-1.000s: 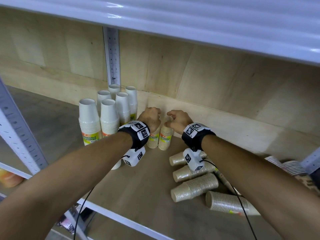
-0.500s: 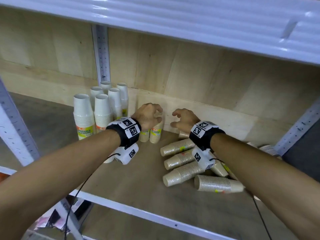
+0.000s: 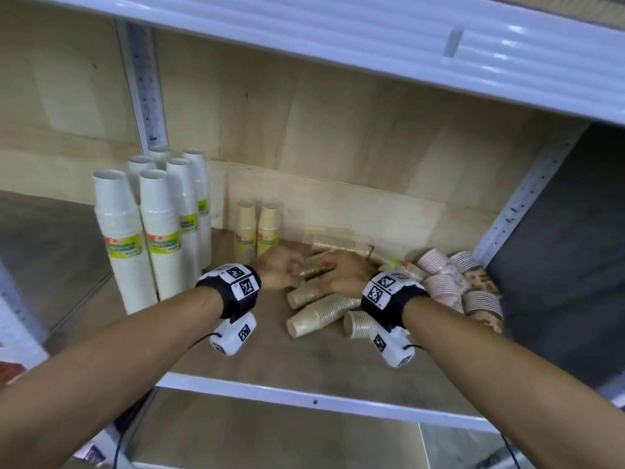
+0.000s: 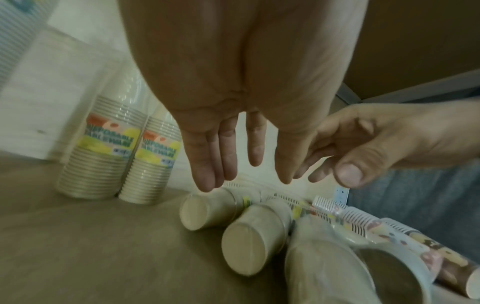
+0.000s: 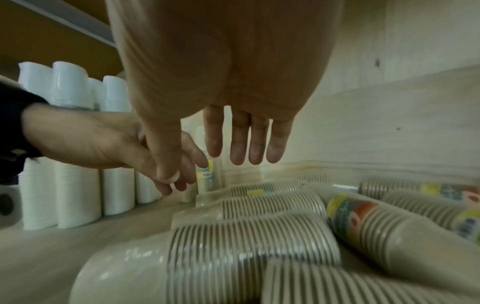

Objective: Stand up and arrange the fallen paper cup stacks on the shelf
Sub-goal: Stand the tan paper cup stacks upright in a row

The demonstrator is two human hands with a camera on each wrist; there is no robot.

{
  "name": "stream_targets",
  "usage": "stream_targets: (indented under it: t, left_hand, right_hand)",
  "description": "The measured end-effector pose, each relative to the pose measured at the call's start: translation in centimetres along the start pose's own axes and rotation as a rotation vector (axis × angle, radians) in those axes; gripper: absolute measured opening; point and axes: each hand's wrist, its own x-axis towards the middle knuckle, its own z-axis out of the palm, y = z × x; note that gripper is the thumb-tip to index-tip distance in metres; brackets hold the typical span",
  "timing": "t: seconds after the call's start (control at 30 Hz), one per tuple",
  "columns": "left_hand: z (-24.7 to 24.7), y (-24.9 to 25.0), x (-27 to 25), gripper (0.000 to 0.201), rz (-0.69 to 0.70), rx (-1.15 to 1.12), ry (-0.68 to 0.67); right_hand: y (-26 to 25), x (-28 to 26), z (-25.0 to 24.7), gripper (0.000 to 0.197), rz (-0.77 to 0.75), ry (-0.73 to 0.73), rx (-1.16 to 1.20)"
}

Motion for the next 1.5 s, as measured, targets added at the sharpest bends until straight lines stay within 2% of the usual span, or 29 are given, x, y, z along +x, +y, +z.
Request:
stream_targets:
  t: [0.13,0.27,0.4,0.63,1.0,1.2,1.4,1.5]
  left_hand:
    - [1.6,-0.1,0.1,0.02,-0.019,0.02,-0.032]
    - [2.2,-0.2,0.2,0.021,-0.035,0.07,-0.068]
    - [3.2,-1.6,1.3,0.033,-0.034,0.079,-0.099]
    - [3.8,-2.1,1.6,0.058,-0.039,0.09,-0.063]
    - [3.2,-2.4,1.9,0.057,-0.045,0.075,-0.069]
    - [1.4,-2.0,2.0,0.041,-0.029,-0.008,-0.073]
    - [-1.3,-0.6,2.8,0.041,-0.038,-0.045,0.036]
    - [-2.4,0.5,3.1,0.034,-0.035,-0.101,0.1]
  right_hand:
    - [0.2,-1.0,1.7,0.044,-0.003,-0.066,-0.113]
    - [0.6,-1.5,2.9,0.055,-0.014,-0.12,-0.133]
    - [0.9,-2.2,3.4,0.05,-0.065,-0.091,-0.157]
    - [1.2,-1.0,5.7,0.063,-0.053,-0.071,-0.32]
    - [1.6,-0.5,6.3,0.059,-0.091,-0.079,-0.381]
    - [1.6,-0.8,4.8,0.056,-0.061,0.04,-0.248]
    - [1.3,-1.1,2.3,0.057,0.011,0.214,-0.109]
    - [1.6,-1.4,0.9,0.052,0.058,0.316,-0.016]
